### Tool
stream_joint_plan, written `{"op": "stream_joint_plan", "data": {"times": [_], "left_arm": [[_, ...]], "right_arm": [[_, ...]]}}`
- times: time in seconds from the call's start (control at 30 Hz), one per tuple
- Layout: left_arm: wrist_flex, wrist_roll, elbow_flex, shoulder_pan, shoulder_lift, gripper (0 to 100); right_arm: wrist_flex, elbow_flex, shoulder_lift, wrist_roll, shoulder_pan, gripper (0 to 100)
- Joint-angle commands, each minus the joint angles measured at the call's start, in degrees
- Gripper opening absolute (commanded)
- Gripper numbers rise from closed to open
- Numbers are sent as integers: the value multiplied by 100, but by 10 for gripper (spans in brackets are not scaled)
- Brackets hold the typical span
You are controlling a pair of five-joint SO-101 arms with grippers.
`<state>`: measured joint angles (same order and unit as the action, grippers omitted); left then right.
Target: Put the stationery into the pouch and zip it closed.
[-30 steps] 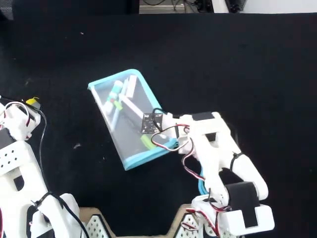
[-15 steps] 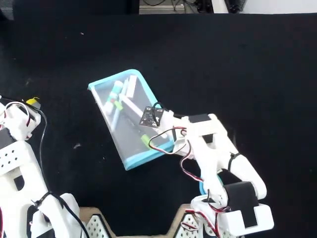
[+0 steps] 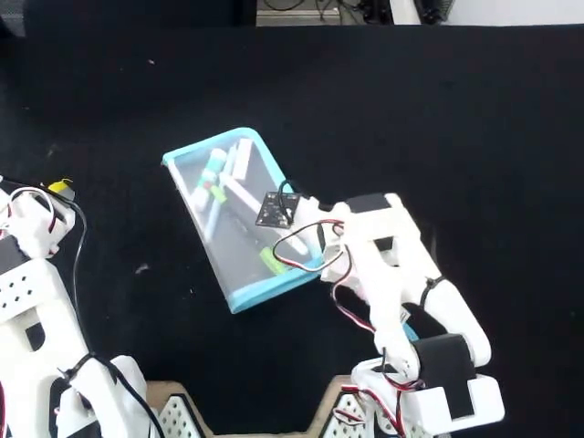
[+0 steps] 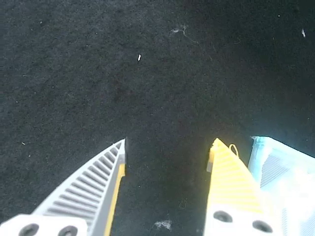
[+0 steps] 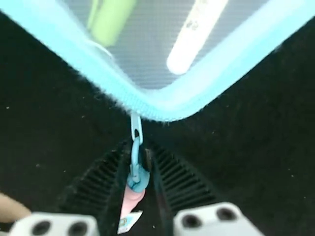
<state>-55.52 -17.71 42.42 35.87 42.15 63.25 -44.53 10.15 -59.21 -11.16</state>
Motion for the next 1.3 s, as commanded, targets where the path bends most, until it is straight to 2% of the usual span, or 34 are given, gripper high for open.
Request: {"op": "stream_joint_plan", "data": {"times": [0.0,0.2,0.43,0.73,0.83,0.9,1.13,1.27], "left_arm": [[70,-9,-84,40,158,270],[70,-9,-84,40,158,270],[70,-9,-92,40,167,270],[70,-9,-84,40,167,270],[70,-9,-92,40,167,270],[70,-9,-92,40,167,270],[70,-9,-92,40,167,270],[70,-9,-92,40,167,270]], "right_arm": [[132,259,136,-26,70,123],[0,66,136,-35,44,123],[-914,-409,136,-35,70,123],[-800,-409,145,-26,70,122],[-756,-338,180,-26,70,8],[-536,-171,180,-35,88,17],[1187,1481,189,-9,88,10],[1415,2202,189,492,35,10]]}}
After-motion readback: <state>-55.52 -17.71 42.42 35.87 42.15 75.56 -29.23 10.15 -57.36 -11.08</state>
